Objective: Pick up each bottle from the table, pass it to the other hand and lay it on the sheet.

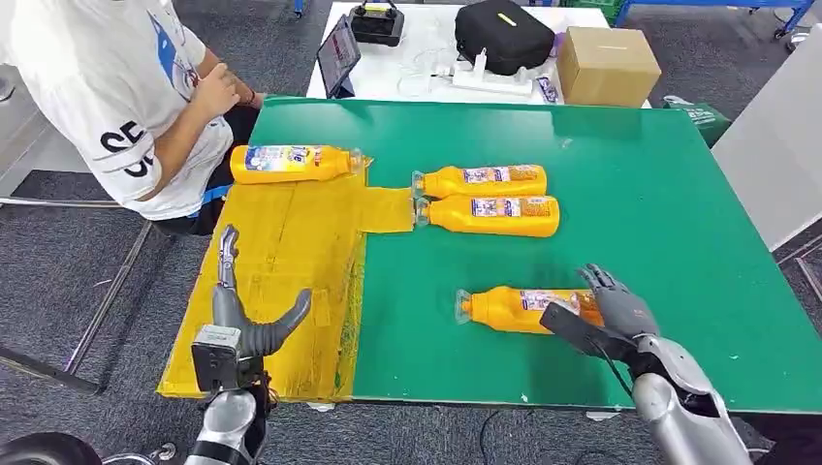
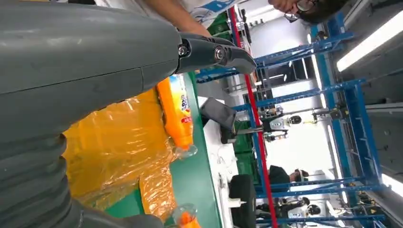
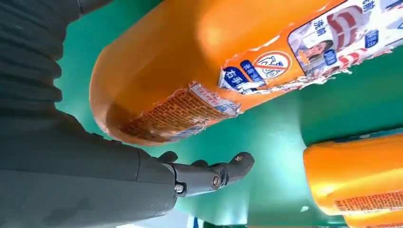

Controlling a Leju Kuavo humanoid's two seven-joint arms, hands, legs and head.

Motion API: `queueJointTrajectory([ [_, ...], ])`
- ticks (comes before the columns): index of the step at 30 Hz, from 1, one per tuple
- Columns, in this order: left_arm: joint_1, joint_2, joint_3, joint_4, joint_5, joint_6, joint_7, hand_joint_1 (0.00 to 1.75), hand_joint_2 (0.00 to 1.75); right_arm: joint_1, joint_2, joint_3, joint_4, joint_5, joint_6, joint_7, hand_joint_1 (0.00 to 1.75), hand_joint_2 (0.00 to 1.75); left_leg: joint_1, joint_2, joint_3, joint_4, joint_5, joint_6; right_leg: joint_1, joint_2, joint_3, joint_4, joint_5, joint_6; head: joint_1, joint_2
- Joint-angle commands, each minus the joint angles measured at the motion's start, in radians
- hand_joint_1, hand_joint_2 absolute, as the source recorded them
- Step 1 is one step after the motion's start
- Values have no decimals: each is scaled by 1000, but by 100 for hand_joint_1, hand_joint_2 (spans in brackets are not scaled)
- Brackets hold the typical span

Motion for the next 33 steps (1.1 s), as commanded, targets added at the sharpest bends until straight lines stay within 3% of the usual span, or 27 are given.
queueJointTrajectory([
  [1,-67,9,-25,116,21,-9,5,0,175,-28,-52,96,137,-148,148,6,0,175,1,1,5,-1,-1,-1,1,0,5,-2,-1,-1,0,0],
  [5,-88,10,-40,143,39,-16,5,0,175,-6,-95,120,130,-184,178,4,2,175,0,-2,4,-1,0,0,1,-2,5,-2,-1,-1,0,0],
  [6,-91,11,-43,148,44,-17,5,0,175,0,-103,123,122,-205,191,2,19,175,1,-1,6,-1,-1,-1,1,-3,7,-3,-1,-1,0,0],
  [8,-102,10,-42,168,54,-29,5,0,175,11,-127,133,109,-227,213,9,80,175,1,-2,7,-1,-1,-1,2,-3,8,-3,-1,-2,0,0],
  [9,-106,10,-45,176,53,-29,5,0,175,14,-138,139,107,-237,222,12,91,175,1,-2,5,-1,0,0,1,-3,6,-2,-1,-1,0,0],
  [12,-112,9,-51,187,58,-38,5,0,175,26,-155,146,99,-262,235,10,87,175,1,-1,6,-1,-1,-1,1,-2,7,-2,-1,-2,0,0],
  [15,-117,5,-49,196,66,-45,5,0,175,36,-165,146,89,-268,234,14,101,175,1,-2,8,-2,-1,-1,1,-4,8,-3,-1,-2,0,0],
  [16,-117,5,-49,197,66,-45,5,0,175,38,-168,145,89,-268,234,14,133,175,1,-1,6,-1,-1,-1,2,-3,6,-2,-1,-1,0,0],
  [19,-122,1,-44,207,76,-58,5,0,175,65,-188,142,53,-289,240,21,171,175,1,-2,9,-2,-1,-1,2,-4,10,-3,-2,-2,0,0],
  [25,-109,-3,-39,187,78,-66,6,0,175,82,-100,104,49,-253,142,15,175,175,1,0,7,-1,-1,0,1,-1,7,-2,-1,-1,0,0],
  [31,-74,-15,-25,143,72,-66,13,0,175,66,133,18,22,-138,-102,-79,175,175,2,6,8,-2,-1,-1,3,4,7,-3,1,-2,0,0],
  [32,-56,-20,-22,115,73,-69,20,0,175,64,221,-19,-19,-109,-243,-142,175,175,3,9,10,-3,-2,-2,4,7,9,-4,1,-3,0,0],
  [33,-51,-20,-22,107,72,-69,23,0,175,66,236,-19,-45,-94,-260,-138,175,175,2,7,8,-2,-2,-2,3,7,7,-2,1,-2,0,0],
])
